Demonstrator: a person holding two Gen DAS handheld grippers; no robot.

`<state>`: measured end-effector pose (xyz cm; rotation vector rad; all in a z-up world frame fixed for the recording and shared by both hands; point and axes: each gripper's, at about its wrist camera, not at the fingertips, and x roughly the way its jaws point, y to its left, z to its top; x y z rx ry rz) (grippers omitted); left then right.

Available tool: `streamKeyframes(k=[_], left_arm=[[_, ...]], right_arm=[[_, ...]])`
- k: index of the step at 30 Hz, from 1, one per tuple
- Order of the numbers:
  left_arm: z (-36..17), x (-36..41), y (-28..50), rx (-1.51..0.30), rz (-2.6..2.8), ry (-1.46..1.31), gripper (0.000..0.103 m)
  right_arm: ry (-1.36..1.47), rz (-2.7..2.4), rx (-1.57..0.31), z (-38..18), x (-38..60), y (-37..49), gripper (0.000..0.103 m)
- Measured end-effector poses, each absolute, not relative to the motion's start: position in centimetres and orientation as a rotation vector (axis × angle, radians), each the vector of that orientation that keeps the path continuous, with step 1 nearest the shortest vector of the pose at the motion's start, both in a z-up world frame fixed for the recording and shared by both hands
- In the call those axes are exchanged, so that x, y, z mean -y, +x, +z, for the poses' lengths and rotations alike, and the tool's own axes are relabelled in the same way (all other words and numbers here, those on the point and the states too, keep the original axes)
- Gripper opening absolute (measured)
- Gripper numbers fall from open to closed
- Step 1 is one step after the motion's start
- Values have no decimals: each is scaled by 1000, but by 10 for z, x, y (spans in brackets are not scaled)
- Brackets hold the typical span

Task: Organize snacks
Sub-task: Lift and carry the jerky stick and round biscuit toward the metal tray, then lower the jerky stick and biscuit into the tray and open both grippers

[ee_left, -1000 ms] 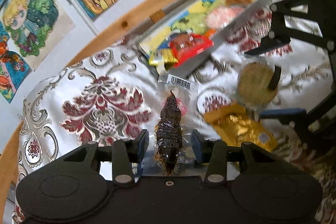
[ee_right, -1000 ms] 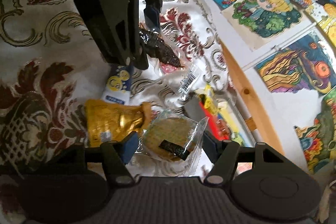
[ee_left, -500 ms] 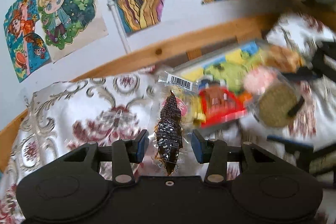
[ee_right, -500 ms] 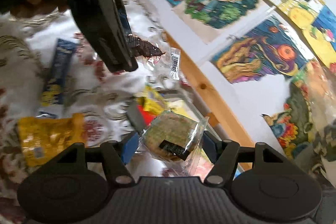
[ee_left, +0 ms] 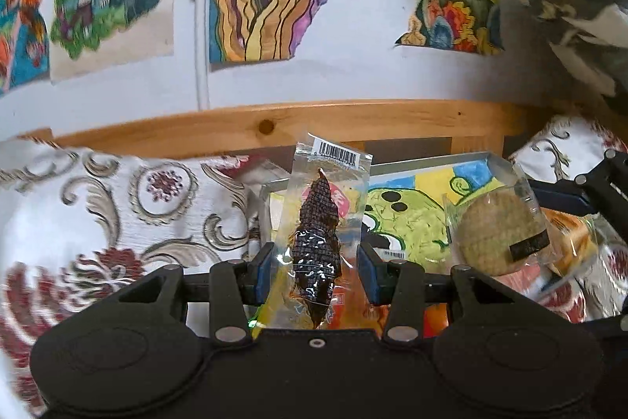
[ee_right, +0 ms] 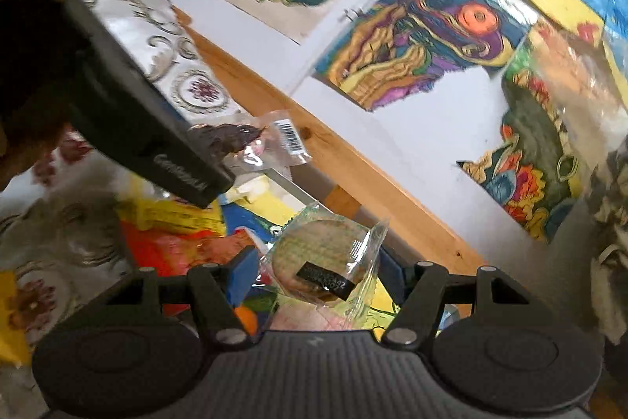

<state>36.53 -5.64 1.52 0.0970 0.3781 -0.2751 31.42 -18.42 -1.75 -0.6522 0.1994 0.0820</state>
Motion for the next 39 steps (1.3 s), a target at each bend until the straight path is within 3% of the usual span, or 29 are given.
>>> streamKeyframes(k=[26, 30, 39], left_arm=[[-5, 65, 408, -450, -348, 83, 46], [-5, 64, 408, -457, -347, 75, 47], [-2, 63, 407, -453, -343, 54, 65]], right_arm=[[-570, 81, -282, -40, 193, 362, 71], [-567, 80, -286, -40, 194, 363, 79], [-562, 61, -267, -35, 195, 360, 85]])
